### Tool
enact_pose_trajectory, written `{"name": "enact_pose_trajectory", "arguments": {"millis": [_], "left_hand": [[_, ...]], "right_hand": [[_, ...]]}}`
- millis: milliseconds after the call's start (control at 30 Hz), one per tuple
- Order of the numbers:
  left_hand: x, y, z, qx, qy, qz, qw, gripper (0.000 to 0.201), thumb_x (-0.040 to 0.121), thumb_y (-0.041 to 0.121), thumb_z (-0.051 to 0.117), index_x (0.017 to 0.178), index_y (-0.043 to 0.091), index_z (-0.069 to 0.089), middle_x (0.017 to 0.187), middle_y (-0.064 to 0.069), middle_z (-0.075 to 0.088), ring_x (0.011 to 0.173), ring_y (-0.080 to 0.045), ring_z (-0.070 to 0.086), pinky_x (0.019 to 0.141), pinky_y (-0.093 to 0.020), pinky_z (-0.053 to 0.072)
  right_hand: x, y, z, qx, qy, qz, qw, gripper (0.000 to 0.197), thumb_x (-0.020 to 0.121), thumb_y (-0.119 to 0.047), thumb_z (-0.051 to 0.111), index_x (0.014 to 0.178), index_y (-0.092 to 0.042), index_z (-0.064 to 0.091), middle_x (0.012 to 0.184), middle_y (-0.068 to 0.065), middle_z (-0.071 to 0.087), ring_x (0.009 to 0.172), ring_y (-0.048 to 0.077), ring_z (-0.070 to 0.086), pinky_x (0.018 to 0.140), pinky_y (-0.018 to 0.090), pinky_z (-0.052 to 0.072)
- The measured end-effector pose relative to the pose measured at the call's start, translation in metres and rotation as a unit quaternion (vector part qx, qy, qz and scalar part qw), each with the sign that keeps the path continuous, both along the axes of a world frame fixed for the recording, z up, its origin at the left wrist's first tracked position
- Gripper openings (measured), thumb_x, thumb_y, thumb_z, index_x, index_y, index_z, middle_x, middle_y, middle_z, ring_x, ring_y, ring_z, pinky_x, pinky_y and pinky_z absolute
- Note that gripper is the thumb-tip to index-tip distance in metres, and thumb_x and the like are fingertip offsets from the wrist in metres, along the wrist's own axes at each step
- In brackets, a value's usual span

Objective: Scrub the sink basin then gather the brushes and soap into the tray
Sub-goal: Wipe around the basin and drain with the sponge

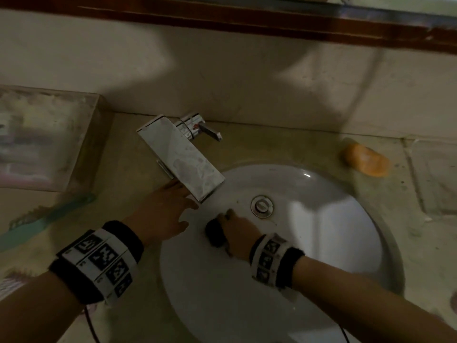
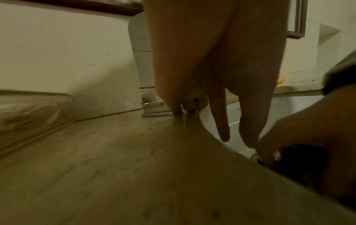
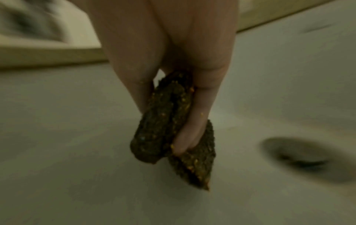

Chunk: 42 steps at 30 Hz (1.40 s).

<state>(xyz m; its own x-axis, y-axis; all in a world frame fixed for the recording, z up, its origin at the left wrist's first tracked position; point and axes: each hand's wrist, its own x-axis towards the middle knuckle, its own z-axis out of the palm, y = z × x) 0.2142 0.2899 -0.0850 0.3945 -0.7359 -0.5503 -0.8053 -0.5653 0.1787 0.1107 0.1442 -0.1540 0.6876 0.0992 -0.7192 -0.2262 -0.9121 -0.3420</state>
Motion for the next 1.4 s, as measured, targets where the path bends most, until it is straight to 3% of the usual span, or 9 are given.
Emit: {"name": "enact_pose_trajectory", "arguments": {"millis": [67, 133, 267, 467, 633, 800, 933, 1267, 1400], "left_hand": [[-0.001, 0.000, 0.002, -0.017, -0.033, -0.005, 0.999, 0.040, 0.036, 0.065, 0.073, 0.065, 0.038, 0.074, 0.076, 0.014, 0.074, 0.069, -0.001, 0.073, 0.060, -0.007, 0.052], [-0.004, -0.004, 0.012, -0.026, -0.018, 0.023, 0.999, 0.039, 0.061, 0.056, 0.068, 0.091, 0.032, 0.075, 0.105, 0.005, 0.072, 0.099, -0.008, 0.070, 0.083, -0.012, 0.051], [-0.004, -0.004, 0.004, -0.036, 0.025, 0.070, 0.997, 0.046, 0.093, 0.030, 0.055, 0.137, 0.021, 0.046, 0.154, 0.002, 0.029, 0.144, -0.013, 0.023, 0.116, -0.021, 0.019], [-0.004, -0.004, 0.000, -0.034, 0.023, 0.077, 0.996, 0.046, 0.094, 0.032, 0.052, 0.139, 0.025, 0.042, 0.156, 0.005, 0.023, 0.145, -0.012, 0.018, 0.116, -0.020, 0.017], [-0.003, -0.009, 0.011, -0.065, -0.023, 0.057, 0.996, 0.047, 0.077, 0.033, 0.075, 0.121, 0.022, 0.062, 0.136, -0.005, 0.054, 0.128, -0.020, 0.051, 0.105, -0.024, 0.041], [-0.006, -0.007, 0.010, -0.049, 0.024, 0.097, 0.994, 0.042, 0.090, 0.025, 0.061, 0.130, 0.019, 0.055, 0.147, -0.006, 0.041, 0.140, -0.023, 0.034, 0.113, -0.028, 0.028], [-0.005, -0.007, 0.008, 0.005, 0.036, 0.072, 0.997, 0.047, 0.096, 0.036, 0.048, 0.141, 0.027, 0.038, 0.155, 0.005, 0.023, 0.144, -0.012, 0.020, 0.115, -0.019, 0.017], [-0.004, -0.005, 0.001, -0.003, 0.031, 0.101, 0.994, 0.048, 0.095, 0.038, 0.047, 0.141, 0.030, 0.036, 0.155, 0.003, 0.025, 0.143, -0.014, 0.023, 0.114, -0.022, 0.020], [-0.003, -0.006, 0.003, -0.053, -0.006, 0.074, 0.996, 0.045, 0.082, 0.032, 0.071, 0.125, 0.022, 0.059, 0.145, -0.008, 0.045, 0.135, -0.023, 0.043, 0.111, -0.029, 0.036]], "right_hand": [[-0.012, 0.024, -0.002, 0.046, 0.021, 0.041, 0.998, 0.059, 0.096, -0.019, 0.048, 0.147, -0.005, 0.022, 0.145, 0.023, 0.030, 0.123, 0.039, 0.045, 0.101, 0.044, 0.041], [-0.012, 0.038, -0.016, 0.053, 0.015, 0.036, 0.998, 0.057, 0.098, -0.021, 0.045, 0.147, -0.003, 0.023, 0.146, 0.024, 0.030, 0.128, 0.039, 0.040, 0.107, 0.045, 0.037], [0.025, 0.018, -0.044, -0.030, -0.079, -0.102, 0.991, 0.053, 0.100, -0.021, 0.039, 0.146, -0.002, 0.022, 0.147, 0.025, 0.030, 0.131, 0.041, 0.035, 0.111, 0.048, 0.033], [0.034, -0.032, -0.039, -0.090, -0.026, -0.258, 0.962, 0.068, 0.094, -0.017, 0.050, 0.148, -0.001, 0.010, 0.150, 0.023, 0.020, 0.136, 0.038, 0.033, 0.110, 0.045, 0.036], [0.011, -0.035, -0.008, -0.028, -0.064, -0.128, 0.989, 0.063, 0.090, -0.017, 0.055, 0.145, -0.011, 0.025, 0.142, 0.016, 0.036, 0.115, 0.036, 0.054, 0.089, 0.041, 0.051], [-0.031, -0.068, 0.008, -0.105, 0.067, 0.128, 0.984, 0.044, 0.095, -0.020, 0.048, 0.137, -0.011, 0.044, 0.139, 0.015, 0.046, 0.125, 0.036, 0.048, 0.101, 0.044, 0.043], [-0.057, -0.095, -0.004, -0.107, 0.150, 0.123, 0.975, 0.039, 0.097, -0.023, 0.046, 0.134, -0.010, 0.050, 0.141, 0.010, 0.049, 0.130, 0.029, 0.046, 0.109, 0.036, 0.037], [-0.005, -0.100, -0.025, -0.139, -0.010, 0.046, 0.989, 0.036, 0.096, -0.023, 0.049, 0.130, -0.013, 0.050, 0.135, 0.011, 0.049, 0.121, 0.032, 0.048, 0.101, 0.038, 0.046], [-0.022, -0.108, -0.016, -0.084, 0.051, 0.057, 0.993, 0.035, 0.093, -0.018, 0.054, 0.127, -0.012, 0.056, 0.133, 0.011, 0.056, 0.125, 0.029, 0.051, 0.105, 0.035, 0.040]]}}
